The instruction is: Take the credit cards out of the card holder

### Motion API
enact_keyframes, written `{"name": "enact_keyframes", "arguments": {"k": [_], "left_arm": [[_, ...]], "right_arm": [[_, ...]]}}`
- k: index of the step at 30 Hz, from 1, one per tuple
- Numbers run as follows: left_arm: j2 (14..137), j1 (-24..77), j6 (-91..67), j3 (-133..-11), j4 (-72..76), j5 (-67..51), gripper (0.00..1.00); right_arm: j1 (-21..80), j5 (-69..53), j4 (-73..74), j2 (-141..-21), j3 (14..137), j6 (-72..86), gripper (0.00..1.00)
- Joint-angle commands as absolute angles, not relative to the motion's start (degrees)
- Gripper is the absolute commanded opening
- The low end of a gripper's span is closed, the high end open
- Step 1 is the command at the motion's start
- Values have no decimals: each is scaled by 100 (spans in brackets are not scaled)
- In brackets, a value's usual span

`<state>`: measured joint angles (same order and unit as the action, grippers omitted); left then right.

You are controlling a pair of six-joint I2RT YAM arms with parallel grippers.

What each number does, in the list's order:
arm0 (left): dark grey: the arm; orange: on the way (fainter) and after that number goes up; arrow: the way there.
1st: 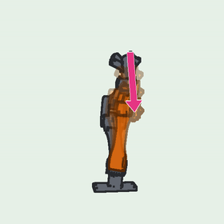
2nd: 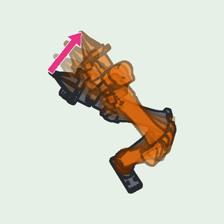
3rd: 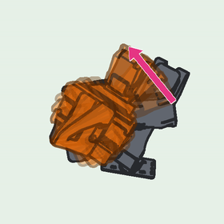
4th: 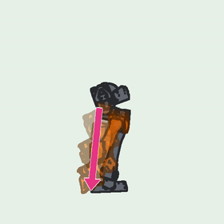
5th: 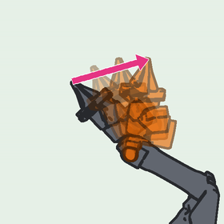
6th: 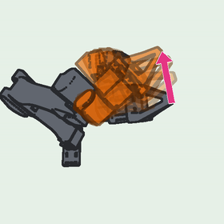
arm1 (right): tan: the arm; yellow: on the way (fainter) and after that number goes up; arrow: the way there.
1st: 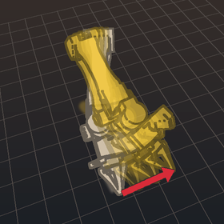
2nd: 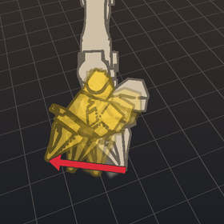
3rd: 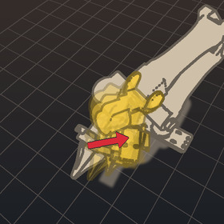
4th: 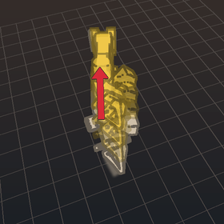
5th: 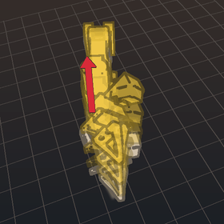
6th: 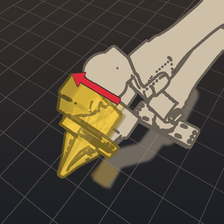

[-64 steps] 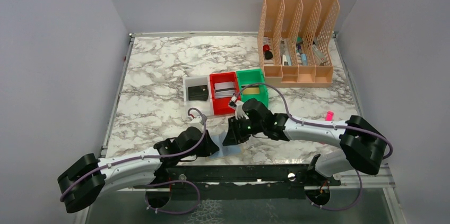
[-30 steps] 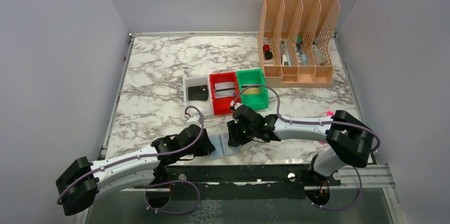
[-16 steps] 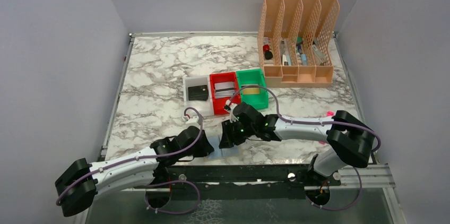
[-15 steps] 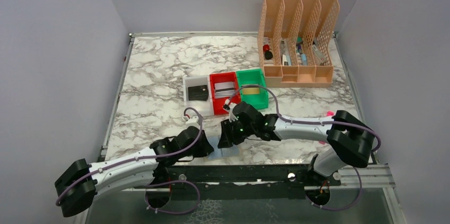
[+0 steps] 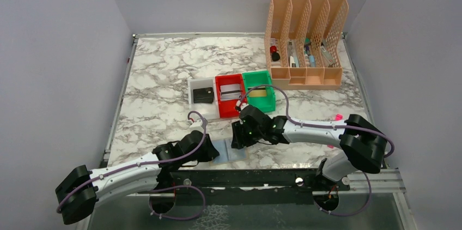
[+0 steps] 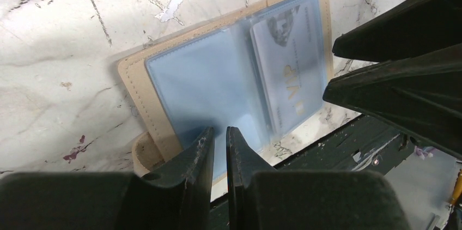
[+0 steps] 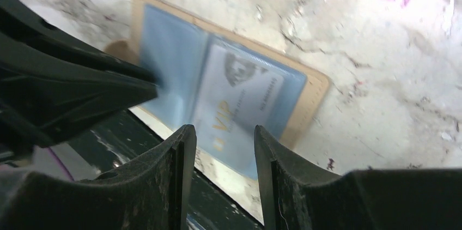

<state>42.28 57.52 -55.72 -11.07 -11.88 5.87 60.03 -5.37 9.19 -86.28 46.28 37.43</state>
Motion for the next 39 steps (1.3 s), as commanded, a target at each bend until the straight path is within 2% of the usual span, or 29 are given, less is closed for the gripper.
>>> {"name": "enact_keyframes", "arguments": {"k": [1,13,22,34,39], "left_arm": [[4254,5793,-5563,-1053,-1167,651,18],[4334,5792,-5555,-1081,-1096,606,17],[4533,5801,-5546,-1059,-869,565,15],[4445,5809,-5516,-1069,-775,686,15],[4140,5809,-5538,-1307,-1221,1084,15]], "right_arm": [[6041,-264,1138,-8650,4386,3695,49],[6047,-961,584,-9083,4310,3783,49],[6047,-1251,315,-8779,4481,3867,36],[6166,-1453,403,-8744,4963,3672,36],[6289,-1745,241,-8945,5255,3654,38]]}}
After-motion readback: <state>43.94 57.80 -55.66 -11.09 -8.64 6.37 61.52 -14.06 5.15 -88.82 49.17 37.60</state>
